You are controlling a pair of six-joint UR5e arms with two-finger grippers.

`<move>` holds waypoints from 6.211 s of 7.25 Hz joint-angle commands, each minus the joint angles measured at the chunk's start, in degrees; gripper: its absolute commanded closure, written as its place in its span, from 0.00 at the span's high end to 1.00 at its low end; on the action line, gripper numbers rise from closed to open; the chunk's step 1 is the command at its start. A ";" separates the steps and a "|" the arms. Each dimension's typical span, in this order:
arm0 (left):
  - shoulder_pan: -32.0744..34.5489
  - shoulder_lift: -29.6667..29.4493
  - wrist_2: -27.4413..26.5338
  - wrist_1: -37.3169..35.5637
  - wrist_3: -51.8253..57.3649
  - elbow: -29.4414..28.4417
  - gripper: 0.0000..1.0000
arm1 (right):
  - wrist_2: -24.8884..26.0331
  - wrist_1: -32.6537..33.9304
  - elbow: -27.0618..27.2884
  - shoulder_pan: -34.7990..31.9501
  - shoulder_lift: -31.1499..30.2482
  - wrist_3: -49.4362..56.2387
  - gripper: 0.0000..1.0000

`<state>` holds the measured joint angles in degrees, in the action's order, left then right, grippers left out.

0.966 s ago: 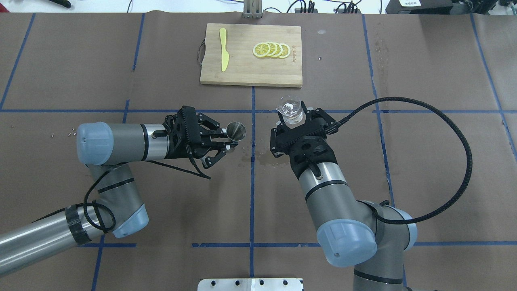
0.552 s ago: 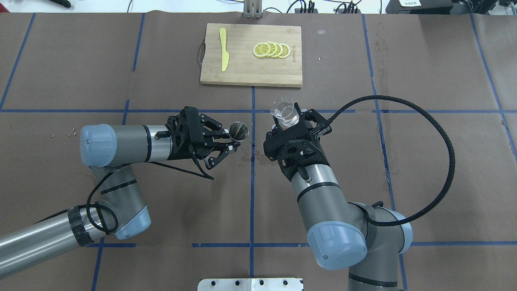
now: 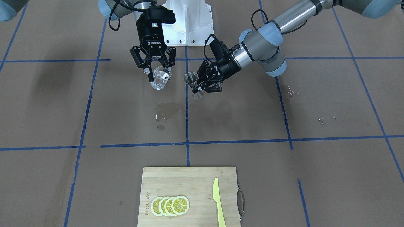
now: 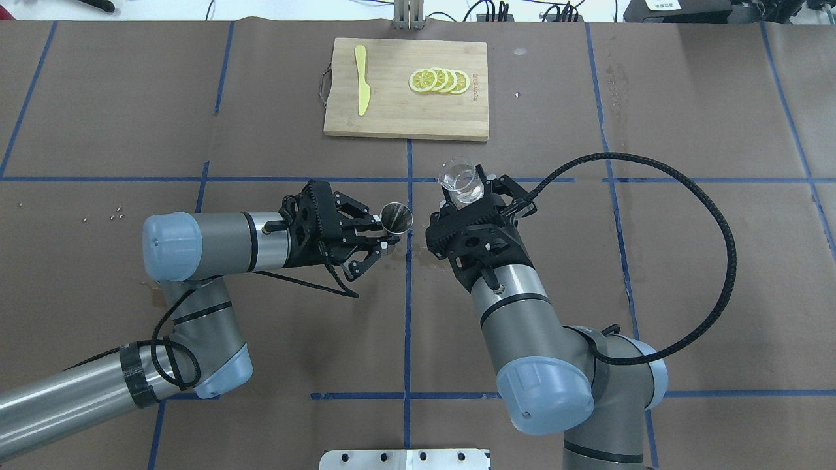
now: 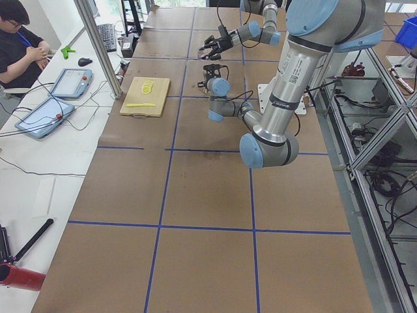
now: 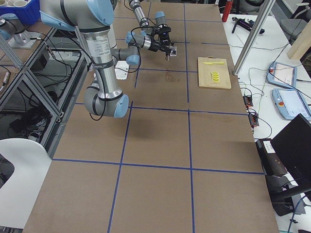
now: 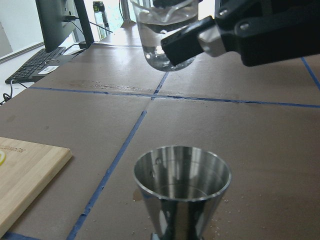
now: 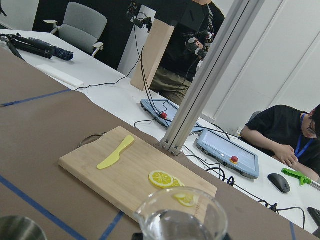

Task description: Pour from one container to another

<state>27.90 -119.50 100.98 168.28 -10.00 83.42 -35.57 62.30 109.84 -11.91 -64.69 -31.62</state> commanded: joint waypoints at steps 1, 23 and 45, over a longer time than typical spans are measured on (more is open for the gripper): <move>-0.39 -0.47 -0.26 -0.23 -0.20 -0.02 0.00 | 0.50 2.89 0.02 0.13 0.09 0.68 0.00; -0.57 -1.44 -0.70 -2.17 -0.02 0.07 0.00 | 11.05 29.19 0.28 5.06 8.61 11.99 0.00; -0.57 -1.44 -0.70 -2.17 0.15 0.07 0.00 | 13.51 31.92 0.19 5.50 8.61 22.92 0.00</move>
<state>27.34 -120.91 100.28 166.11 -9.87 83.50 -22.06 94.22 110.04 -6.42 -56.07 -8.74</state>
